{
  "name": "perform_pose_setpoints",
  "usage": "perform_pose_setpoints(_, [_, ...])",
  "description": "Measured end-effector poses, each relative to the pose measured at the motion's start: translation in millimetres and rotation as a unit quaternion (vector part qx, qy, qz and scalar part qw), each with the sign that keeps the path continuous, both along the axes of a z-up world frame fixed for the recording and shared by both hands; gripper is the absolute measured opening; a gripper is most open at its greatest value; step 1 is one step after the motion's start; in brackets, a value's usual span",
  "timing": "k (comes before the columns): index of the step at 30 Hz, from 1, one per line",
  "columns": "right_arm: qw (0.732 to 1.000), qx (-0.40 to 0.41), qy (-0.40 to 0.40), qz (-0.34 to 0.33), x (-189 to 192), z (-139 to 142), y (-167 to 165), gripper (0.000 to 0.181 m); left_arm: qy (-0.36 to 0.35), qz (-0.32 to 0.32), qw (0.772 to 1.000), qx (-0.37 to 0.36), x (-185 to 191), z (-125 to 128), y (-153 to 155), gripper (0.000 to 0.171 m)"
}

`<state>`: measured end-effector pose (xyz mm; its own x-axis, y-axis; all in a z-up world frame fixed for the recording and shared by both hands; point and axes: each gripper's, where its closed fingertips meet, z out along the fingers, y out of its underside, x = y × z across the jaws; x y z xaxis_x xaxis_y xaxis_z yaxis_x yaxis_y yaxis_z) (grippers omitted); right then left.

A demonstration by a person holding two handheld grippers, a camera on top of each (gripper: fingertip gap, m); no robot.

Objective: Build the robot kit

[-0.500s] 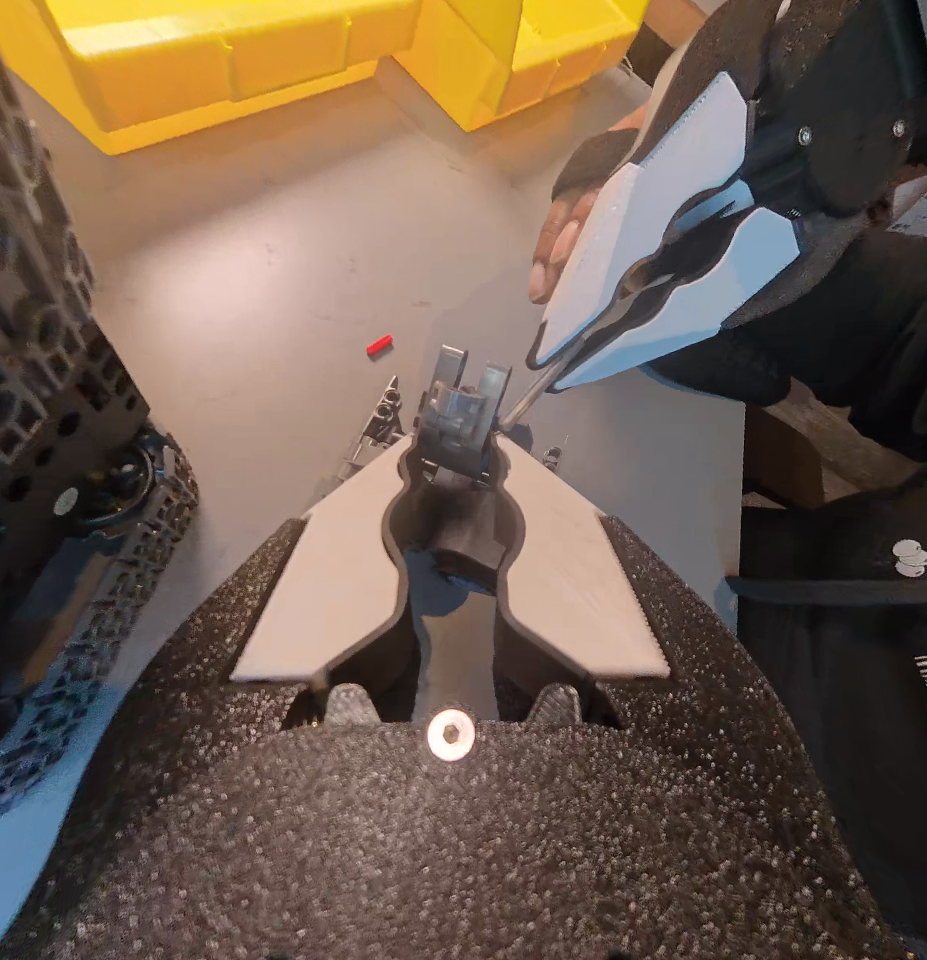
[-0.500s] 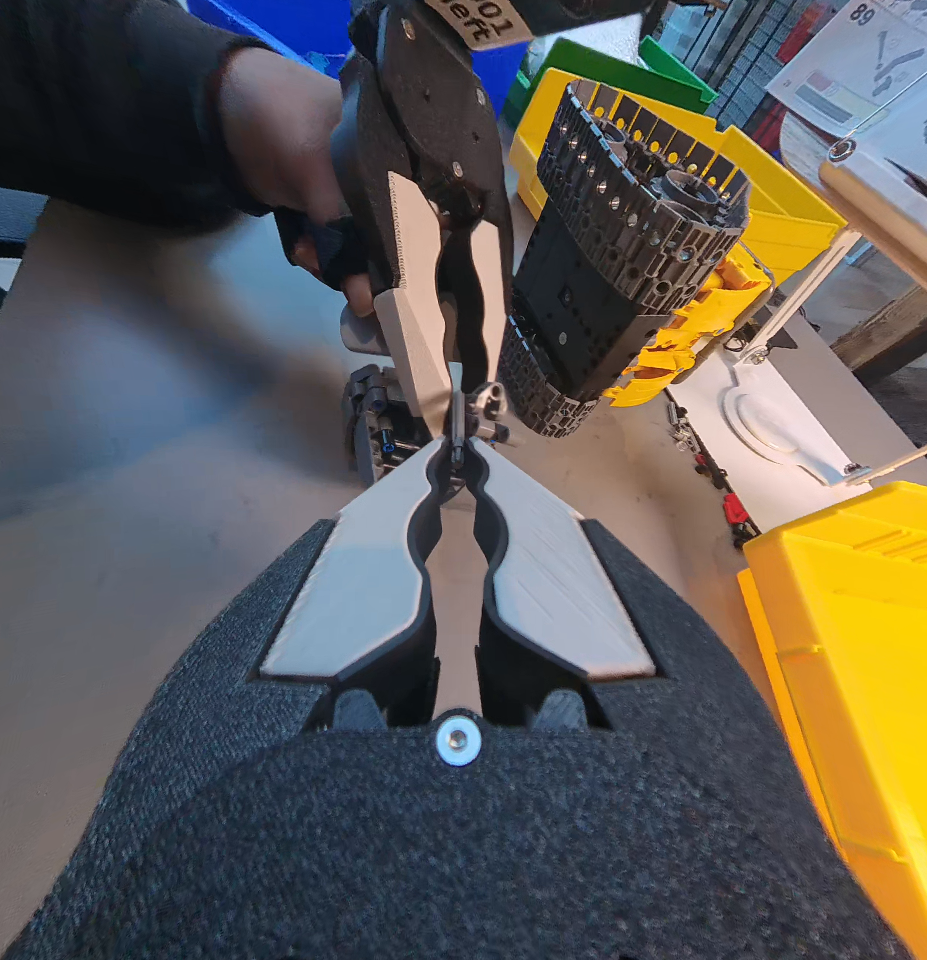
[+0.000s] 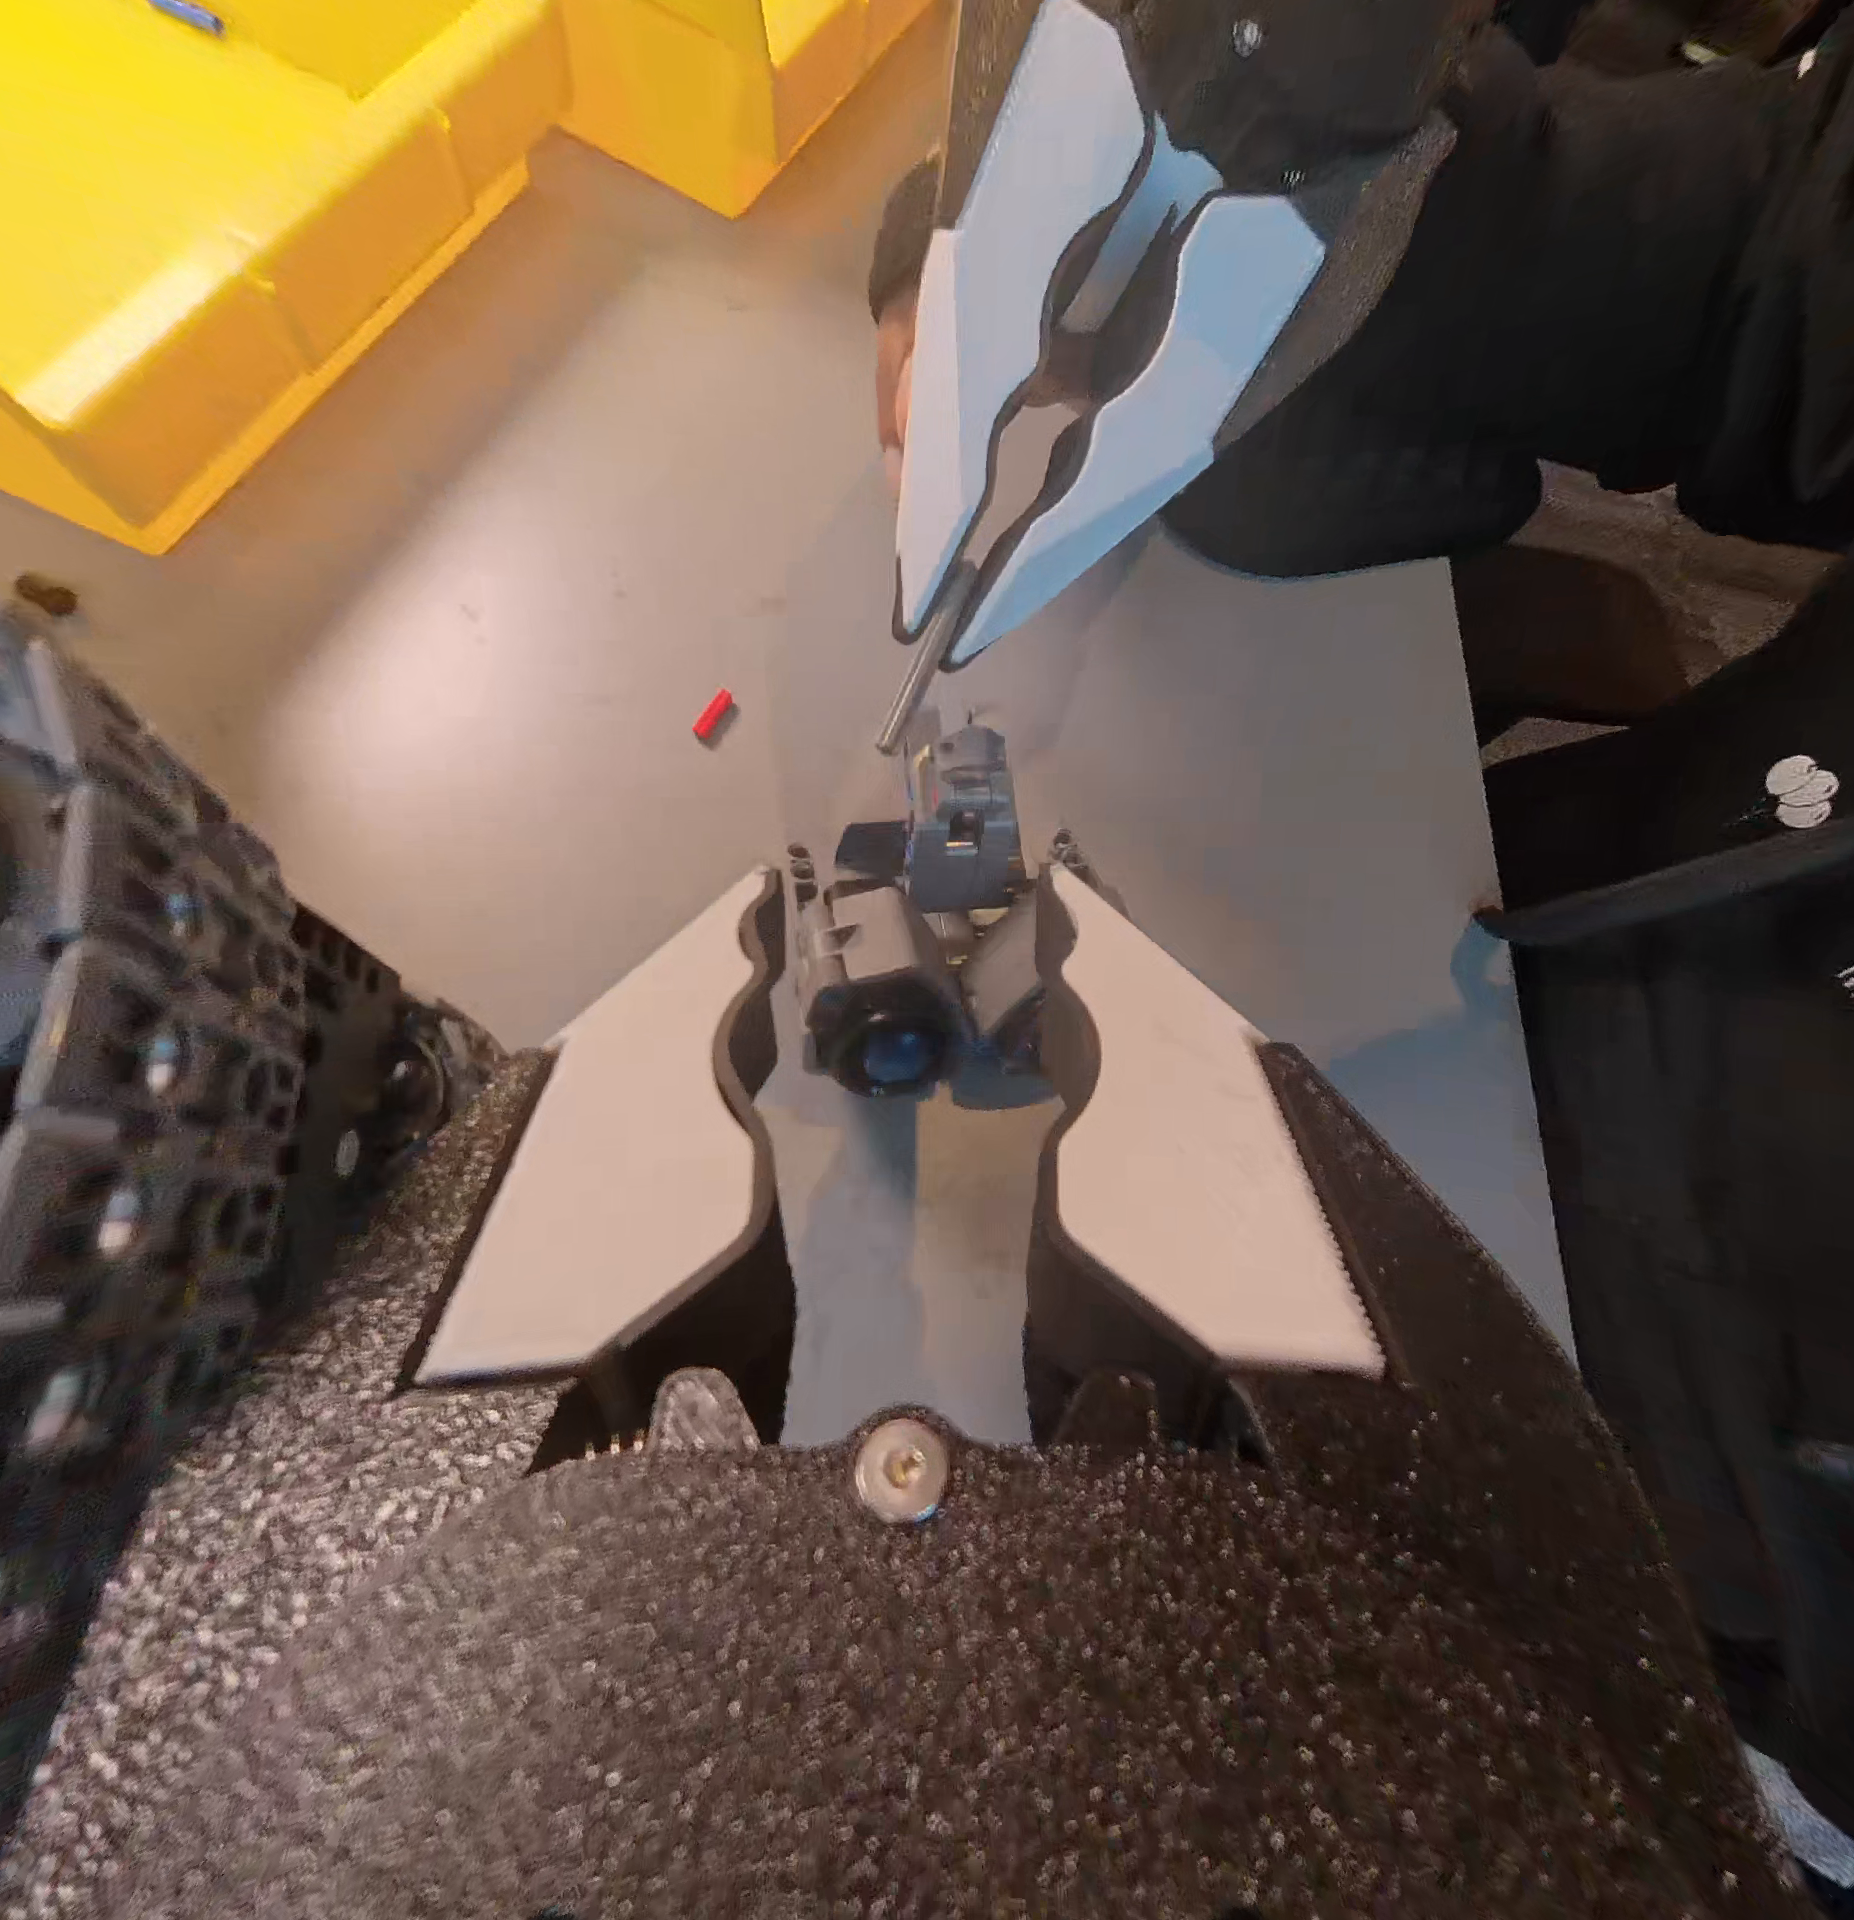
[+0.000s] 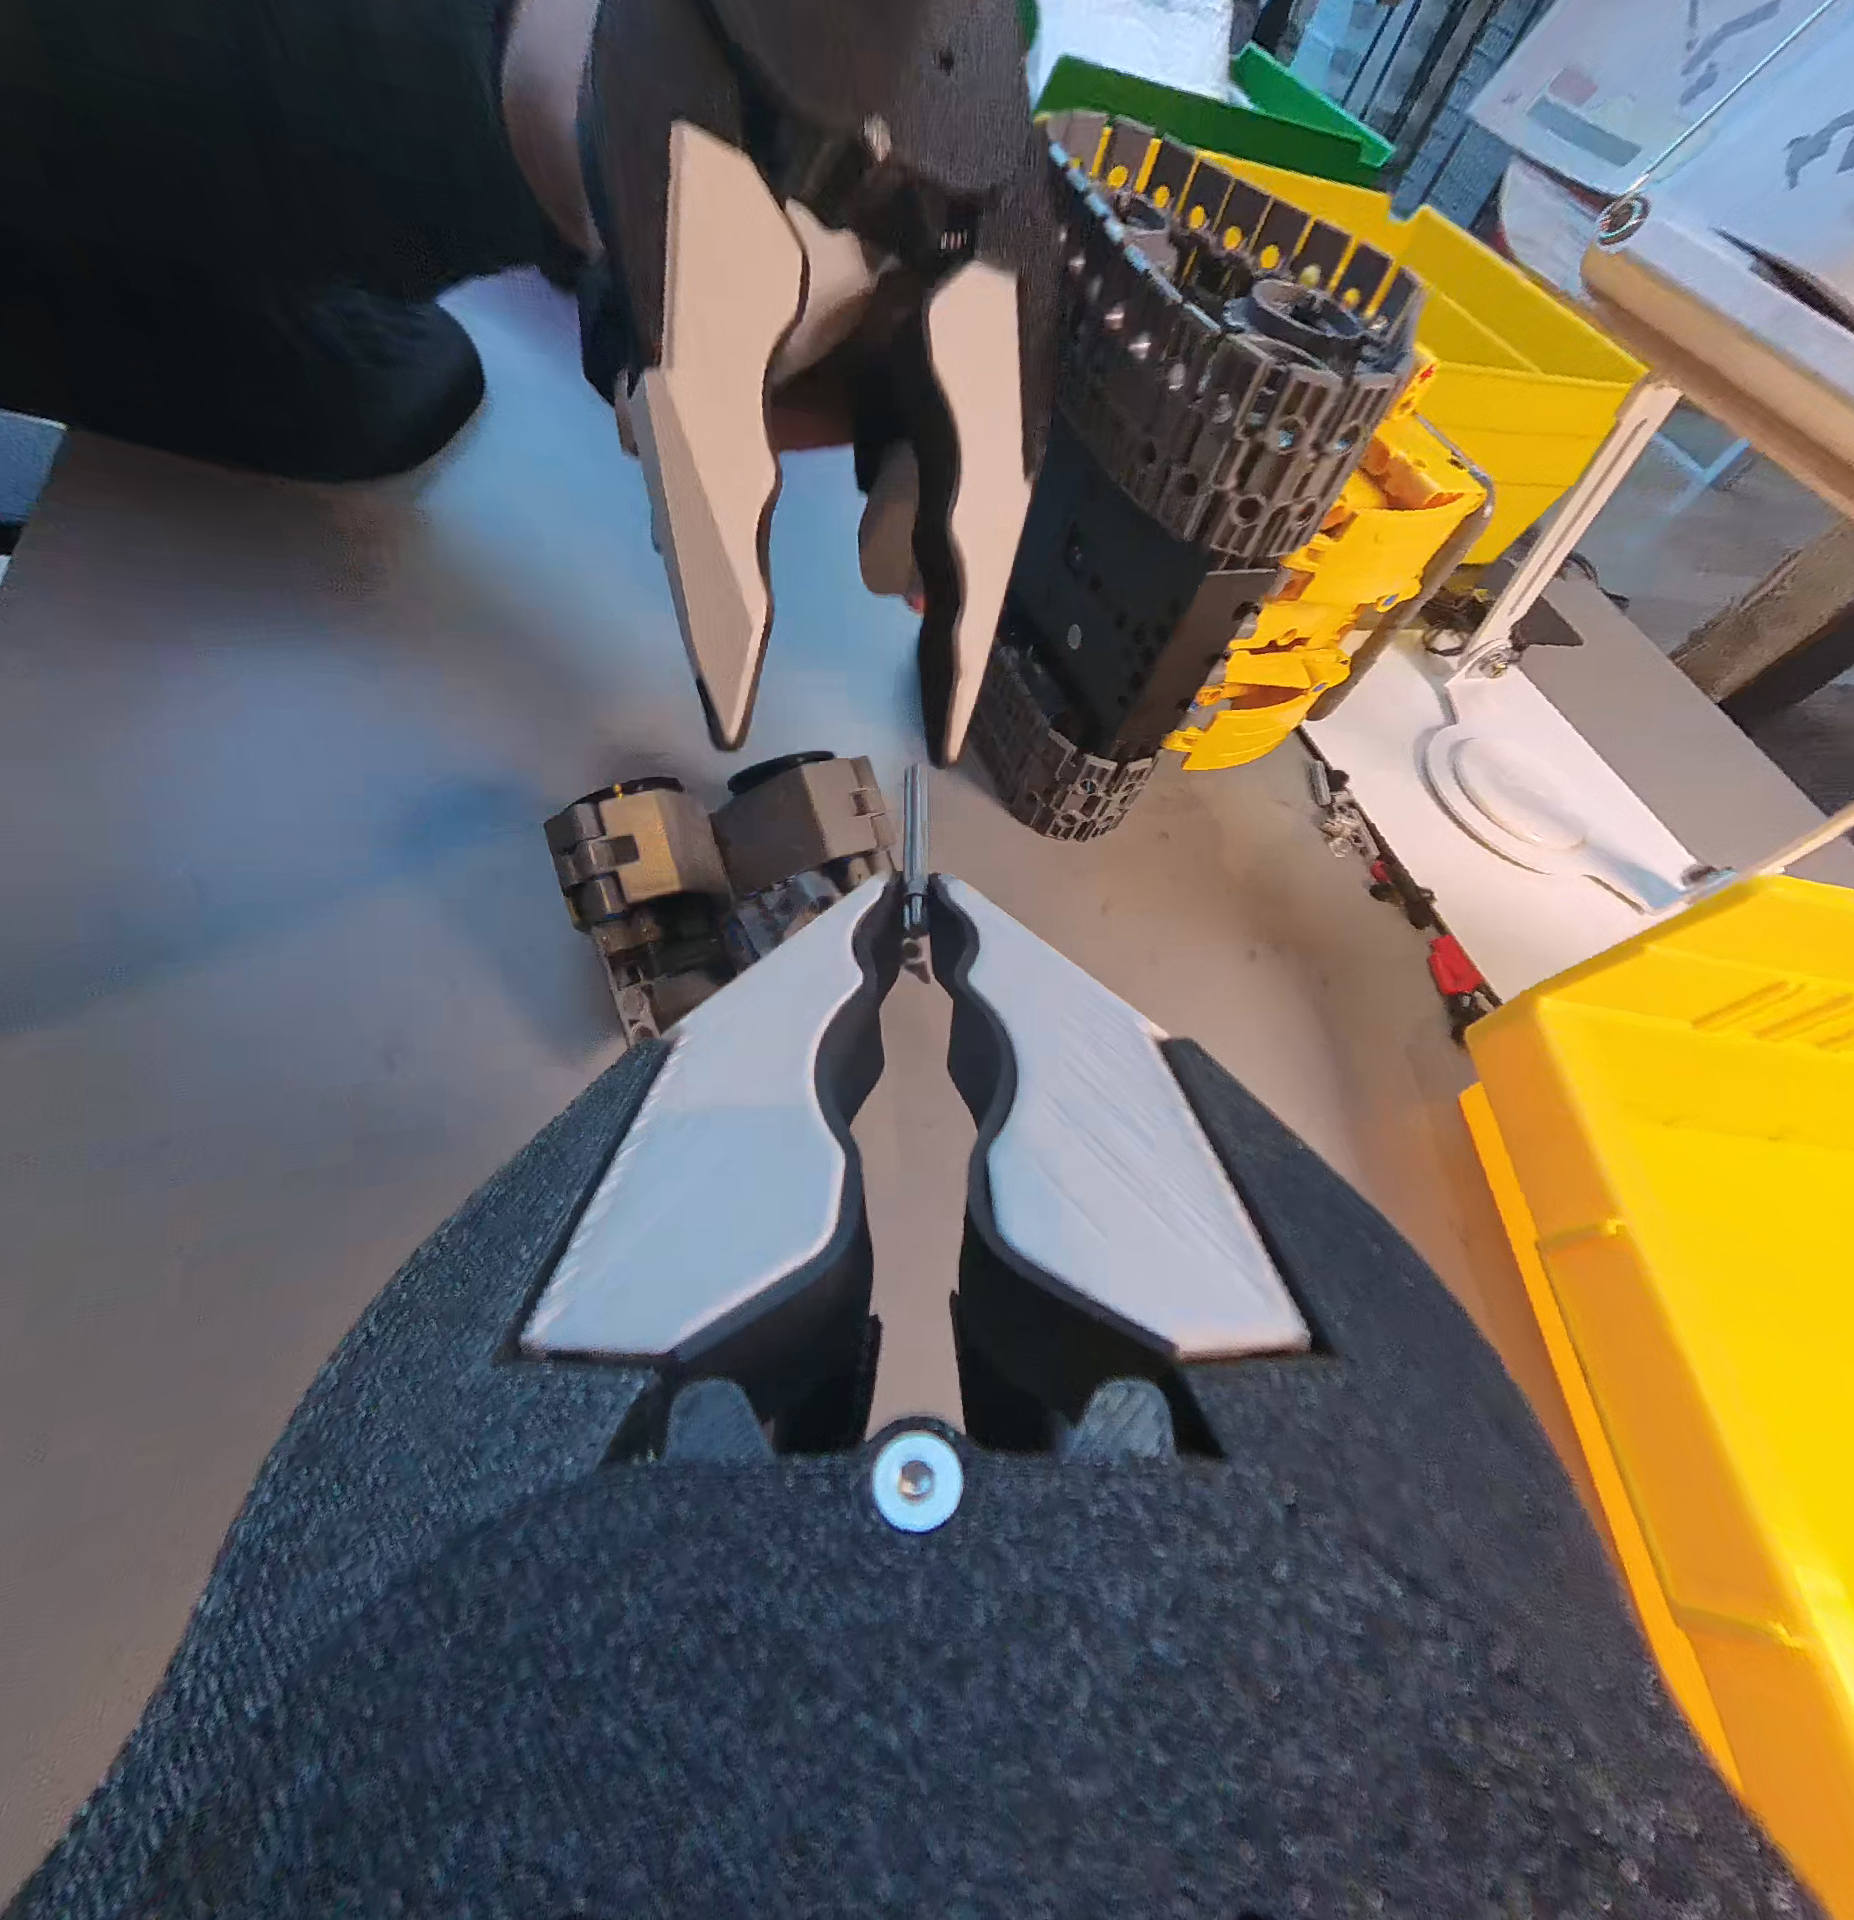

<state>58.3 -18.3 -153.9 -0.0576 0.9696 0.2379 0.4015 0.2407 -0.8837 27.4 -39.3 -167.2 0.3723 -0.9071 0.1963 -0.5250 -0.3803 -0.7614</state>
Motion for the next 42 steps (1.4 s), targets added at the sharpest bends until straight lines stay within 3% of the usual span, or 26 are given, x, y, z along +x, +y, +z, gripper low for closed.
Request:
perform_pose_setpoints(5, [0.998, -0.047, 0.039, 0.010, 10.6, 11.4, 5.2, 0.004, -0.010, -0.084, 0.996, -0.011, 30.4, -23.4, -7.3, 0.023])
perform_pose_setpoints(11, [0.995, -0.080, 0.045, 0.033, 12.7, 11.7, -0.1, 0.004, 0.038, -0.011, 0.998, -0.041, 15.6, -31.5, -26.1, 0.025])
perform_pose_setpoints(17, [0.990, -0.107, 0.044, 0.080, 9.4, 9.6, -20.5, 0.004, 0.009, 0.012, 0.995, -0.097, -6.4, -18.4, -62.1, 0.037])
perform_pose_setpoints(26, [0.982, -0.118, 0.027, 0.142, 6.2, 3.7, -47.3, 0.003, 0.046, -0.090, 0.995, 0.012, -16.7, -15.8, -44.0, 0.042])
perform_pose_setpoints(31, [0.971, -0.130, -0.025, 0.201, 14.6, -10.3, -72.8, 0.003, 0.064, -0.166, 0.984, 0.001, -1.1, -24.6, -37.4, 0.042])
perform_pose_setpoints(35, [0.975, -0.106, -0.061, 0.187, 10.4, -27.6, -70.9, 0.003, 0.068, -0.204, 0.976, -0.012, 10.5, -29.5, -43.9, 0.030])
perform_pose_setpoints(39, [0.976, -0.103, -0.068, 0.180, 12.2, -30.9, -66.5, 0.003, 0.070, -0.171, 0.982, -0.034, 14.3, -35.4, -41.9, 0.015])
perform_pose_setpoints(42, [0.981, -0.098, -0.056, 0.159, 13.4, -25.4, -56.5, 0.003, 0.061, -0.059, 0.994, -0.065, 10.2, -34.7, -31.6, 0.011])
